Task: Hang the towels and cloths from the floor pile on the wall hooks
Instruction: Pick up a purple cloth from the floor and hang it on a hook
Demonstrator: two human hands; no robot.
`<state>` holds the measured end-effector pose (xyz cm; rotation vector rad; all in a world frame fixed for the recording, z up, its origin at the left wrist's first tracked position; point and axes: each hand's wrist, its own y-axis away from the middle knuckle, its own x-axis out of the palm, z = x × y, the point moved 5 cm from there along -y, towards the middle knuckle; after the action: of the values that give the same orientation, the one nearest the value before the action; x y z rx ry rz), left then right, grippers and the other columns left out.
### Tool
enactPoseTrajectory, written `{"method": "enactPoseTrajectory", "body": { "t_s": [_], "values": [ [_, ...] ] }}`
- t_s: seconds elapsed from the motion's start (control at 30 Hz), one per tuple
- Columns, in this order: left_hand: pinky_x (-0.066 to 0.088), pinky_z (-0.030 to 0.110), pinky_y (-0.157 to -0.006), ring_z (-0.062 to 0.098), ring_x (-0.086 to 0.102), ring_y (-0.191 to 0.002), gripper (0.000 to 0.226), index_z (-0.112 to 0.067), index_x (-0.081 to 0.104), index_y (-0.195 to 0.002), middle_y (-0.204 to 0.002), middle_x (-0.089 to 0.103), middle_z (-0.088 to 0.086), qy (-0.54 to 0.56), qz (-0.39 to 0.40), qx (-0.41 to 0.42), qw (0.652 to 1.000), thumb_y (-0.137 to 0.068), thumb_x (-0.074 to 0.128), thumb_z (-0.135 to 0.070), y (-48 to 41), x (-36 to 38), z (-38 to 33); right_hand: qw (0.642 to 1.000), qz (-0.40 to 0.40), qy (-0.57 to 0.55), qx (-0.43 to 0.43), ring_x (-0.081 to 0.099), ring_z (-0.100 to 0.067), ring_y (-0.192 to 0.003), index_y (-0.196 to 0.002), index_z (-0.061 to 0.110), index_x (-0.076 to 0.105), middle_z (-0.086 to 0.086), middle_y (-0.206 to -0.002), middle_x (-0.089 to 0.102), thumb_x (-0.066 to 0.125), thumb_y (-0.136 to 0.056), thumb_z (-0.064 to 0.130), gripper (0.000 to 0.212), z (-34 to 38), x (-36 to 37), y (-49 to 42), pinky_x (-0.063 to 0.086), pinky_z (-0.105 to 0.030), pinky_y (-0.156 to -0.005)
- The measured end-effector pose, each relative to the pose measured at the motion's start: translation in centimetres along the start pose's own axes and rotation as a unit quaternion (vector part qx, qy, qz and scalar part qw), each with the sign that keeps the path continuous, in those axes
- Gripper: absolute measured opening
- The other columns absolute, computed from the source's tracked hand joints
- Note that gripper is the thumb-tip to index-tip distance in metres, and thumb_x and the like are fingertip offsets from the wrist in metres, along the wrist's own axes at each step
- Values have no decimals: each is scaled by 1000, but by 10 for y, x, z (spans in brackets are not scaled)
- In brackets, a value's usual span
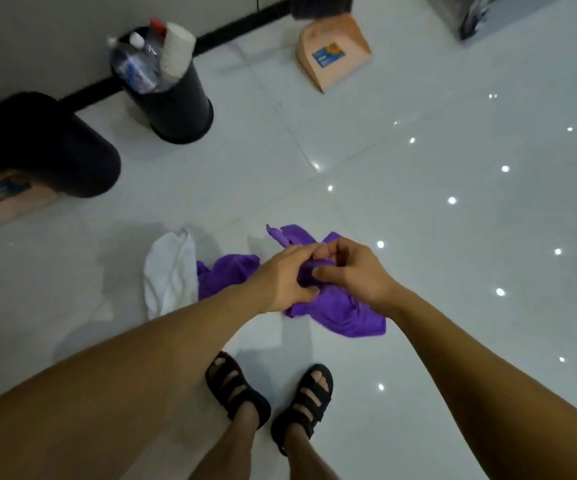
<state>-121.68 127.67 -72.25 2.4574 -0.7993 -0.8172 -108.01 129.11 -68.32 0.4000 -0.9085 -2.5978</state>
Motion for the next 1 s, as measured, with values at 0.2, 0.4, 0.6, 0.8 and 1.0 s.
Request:
{"method": "enactPoseTrajectory", "body": {
  "t_s": [0.2, 0.4, 0.6, 0.8, 1.0],
  "values": [
    [46, 32, -78, 20, 61, -92, 27, -29, 64, -111, -97, 62, -2, -177, -112, 22, 978, -86, 64, -40, 93, -166, -66, 959, 28, 269, -83, 63, -25, -81, -98, 11, 68, -11, -90, 70, 73, -78, 15, 21, 191, 16, 40, 51, -37, -79],
    [41, 30, -74, 22, 62, -98, 26, -39, 65, -113, -107, 69, -5, -337, -299, 6, 893, -96, 45, -39, 208, -312, -106, 859, 29, 454, -234, 61, -17, -81, -92, 24, 62, 5, -85, 65, 65, -84, 44, 21, 351, 76, 85, 50, -35, -71],
    [45, 38, -76, 32, 58, -96, 20, -20, 64, -102, -105, 63, 8, -344, -437, -16, 831, -96, 46, -27, 324, -420, -132, 770, 96, 582, -242, 58, -24, -82, -94, 14, 66, -5, -88, 64, 56, -88, 52, 39, 430, 138, 128, 42, -32, -69],
    [34, 26, -67, 18, 50, -76, 23, -20, 67, -102, -92, 45, 0, -170, -575, -53, 799, -96, 45, -27, 417, -465, -146, 947, 205, 61, -240, 58, -27, -68, -73, 0, 63, -17, -75, 62, 62, -83, 10, 15, 509, 188, 186, 49, -30, -61],
    [51, 37, -88, 34, 61, -102, 47, -11, 52, -130, -118, 61, 18, -16, -589, -183, 787, -92, 54, -39, 485, -456, -140, 900, 378, -160, -143, 70, -24, -77, -82, 2, 76, -14, -85, 73, 49, -89, 22, 34, 561, 228, 229, 57, -28, -68]
  ]
}}
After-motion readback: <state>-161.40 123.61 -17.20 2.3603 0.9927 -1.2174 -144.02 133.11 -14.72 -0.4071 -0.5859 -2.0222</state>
